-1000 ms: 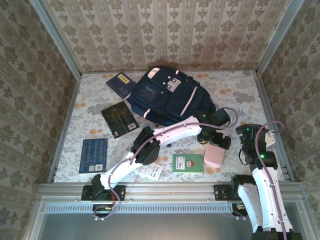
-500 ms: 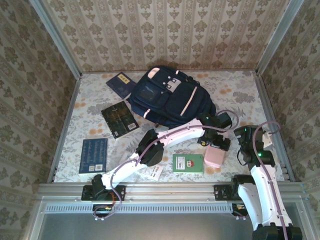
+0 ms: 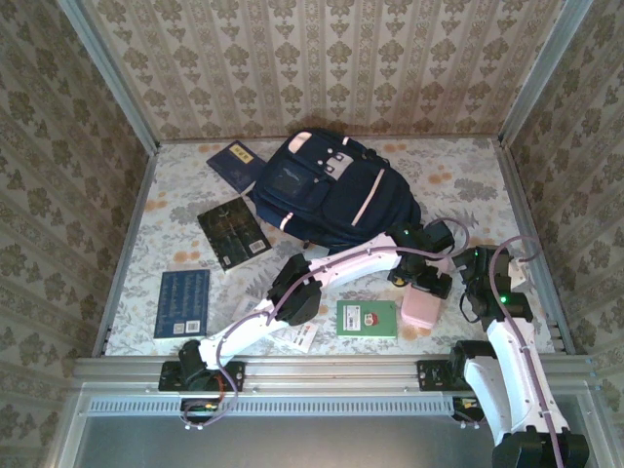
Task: Pack the student bag
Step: Rotate the glasses case at the middle-right of the table.
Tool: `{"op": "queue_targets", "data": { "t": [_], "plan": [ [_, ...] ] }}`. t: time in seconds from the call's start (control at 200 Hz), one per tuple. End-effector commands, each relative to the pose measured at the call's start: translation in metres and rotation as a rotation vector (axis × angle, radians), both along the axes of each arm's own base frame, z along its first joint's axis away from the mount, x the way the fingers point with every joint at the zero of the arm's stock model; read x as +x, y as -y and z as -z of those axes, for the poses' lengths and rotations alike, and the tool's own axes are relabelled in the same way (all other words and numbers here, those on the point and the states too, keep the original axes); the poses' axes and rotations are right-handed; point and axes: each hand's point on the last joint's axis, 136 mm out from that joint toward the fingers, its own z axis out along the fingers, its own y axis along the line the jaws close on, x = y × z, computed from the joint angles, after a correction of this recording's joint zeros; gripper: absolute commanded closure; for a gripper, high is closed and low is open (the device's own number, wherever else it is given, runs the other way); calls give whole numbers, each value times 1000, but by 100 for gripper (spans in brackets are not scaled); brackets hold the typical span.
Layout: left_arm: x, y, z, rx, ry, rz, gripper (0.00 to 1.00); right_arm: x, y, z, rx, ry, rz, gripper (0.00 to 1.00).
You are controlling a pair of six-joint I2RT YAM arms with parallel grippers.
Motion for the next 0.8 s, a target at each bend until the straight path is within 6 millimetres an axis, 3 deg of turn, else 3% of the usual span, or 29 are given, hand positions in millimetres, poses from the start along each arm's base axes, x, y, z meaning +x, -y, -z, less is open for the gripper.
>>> {"op": "queue_targets", "data": {
  "t": [0.0, 0.165, 0.36, 0.595, 0.795],
  "plan": [
    [7, -16, 28, 69, 38, 113, 0, 3, -3, 5, 14, -13, -36, 0],
    [17, -40, 30, 141, 93, 221, 0, 4, -6, 14, 47, -51, -45, 1],
    [44, -81, 23, 274, 170, 243, 1, 6, -6, 12, 45, -33, -47, 1],
    [48, -76, -6, 220, 204, 230, 0, 12, -13, 14, 66, -10, -88, 1],
    [42, -57, -27, 103, 120, 41, 0, 11, -13, 12, 54, 11, -99, 1]
  ]
}}
